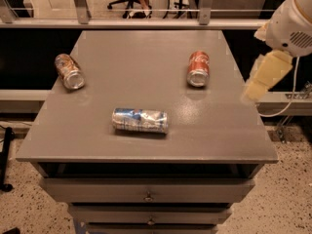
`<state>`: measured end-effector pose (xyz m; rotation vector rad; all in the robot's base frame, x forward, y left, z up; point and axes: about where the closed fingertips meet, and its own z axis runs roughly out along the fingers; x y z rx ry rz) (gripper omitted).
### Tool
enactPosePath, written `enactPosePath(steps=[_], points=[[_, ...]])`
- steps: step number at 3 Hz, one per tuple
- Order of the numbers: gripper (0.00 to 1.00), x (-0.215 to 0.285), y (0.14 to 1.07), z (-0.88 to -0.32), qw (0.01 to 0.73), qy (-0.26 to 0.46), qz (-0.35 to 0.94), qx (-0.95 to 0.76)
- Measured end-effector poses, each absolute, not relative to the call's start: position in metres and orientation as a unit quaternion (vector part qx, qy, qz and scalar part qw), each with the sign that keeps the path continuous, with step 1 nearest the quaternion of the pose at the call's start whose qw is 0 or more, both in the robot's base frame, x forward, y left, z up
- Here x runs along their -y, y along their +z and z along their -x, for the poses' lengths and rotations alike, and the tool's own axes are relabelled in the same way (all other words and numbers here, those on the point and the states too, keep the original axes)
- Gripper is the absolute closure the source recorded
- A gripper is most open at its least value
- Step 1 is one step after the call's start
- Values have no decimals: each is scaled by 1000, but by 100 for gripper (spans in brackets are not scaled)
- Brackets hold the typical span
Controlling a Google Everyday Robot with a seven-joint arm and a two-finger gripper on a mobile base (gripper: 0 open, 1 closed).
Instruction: Place coke can upright
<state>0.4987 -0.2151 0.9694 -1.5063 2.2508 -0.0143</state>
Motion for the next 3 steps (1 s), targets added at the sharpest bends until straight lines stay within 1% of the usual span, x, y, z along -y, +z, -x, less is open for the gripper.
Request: enactPosePath(steps=[1, 2, 3], points=[[0, 217, 966, -563, 255, 25, 467, -846], [0, 213, 961, -620, 272, 59, 389, -878], [0, 203, 944, -662, 258, 66, 318, -910]])
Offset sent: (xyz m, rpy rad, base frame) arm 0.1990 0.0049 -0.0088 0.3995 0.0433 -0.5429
